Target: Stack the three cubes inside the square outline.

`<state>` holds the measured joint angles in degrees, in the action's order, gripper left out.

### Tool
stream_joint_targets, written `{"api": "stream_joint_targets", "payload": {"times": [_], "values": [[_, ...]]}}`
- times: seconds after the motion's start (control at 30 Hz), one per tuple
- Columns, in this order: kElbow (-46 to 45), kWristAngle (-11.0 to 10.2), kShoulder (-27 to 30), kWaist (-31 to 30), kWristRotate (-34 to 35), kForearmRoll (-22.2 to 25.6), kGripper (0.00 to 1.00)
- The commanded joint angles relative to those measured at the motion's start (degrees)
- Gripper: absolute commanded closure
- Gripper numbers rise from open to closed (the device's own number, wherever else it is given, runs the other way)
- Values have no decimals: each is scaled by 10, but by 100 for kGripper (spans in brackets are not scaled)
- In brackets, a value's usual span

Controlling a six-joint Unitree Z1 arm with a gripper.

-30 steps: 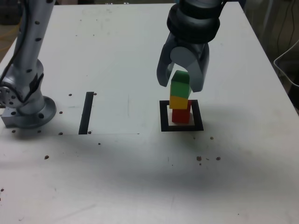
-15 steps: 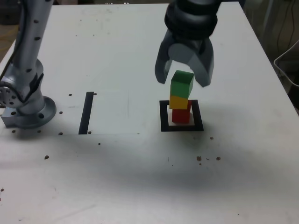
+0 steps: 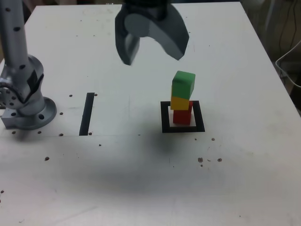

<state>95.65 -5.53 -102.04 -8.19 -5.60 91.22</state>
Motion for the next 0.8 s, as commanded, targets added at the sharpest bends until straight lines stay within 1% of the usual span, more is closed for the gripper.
{"api": "stream_joint_targets", "payload": {"times": [0.0, 0.2, 0.4, 0.5, 0.63, 0.77], "values": [[-34, 6, 29, 2, 4, 14, 0], [-115, 7, 71, 7, 23, 7, 0], [-194, 4, 94, 15, 55, -14, 0], [-235, 6, 105, 18, 72, -34, 0], [-296, 10, 117, 23, 91, -74, 0], [-357, 6, 121, 31, 112, -107, 0]]}}
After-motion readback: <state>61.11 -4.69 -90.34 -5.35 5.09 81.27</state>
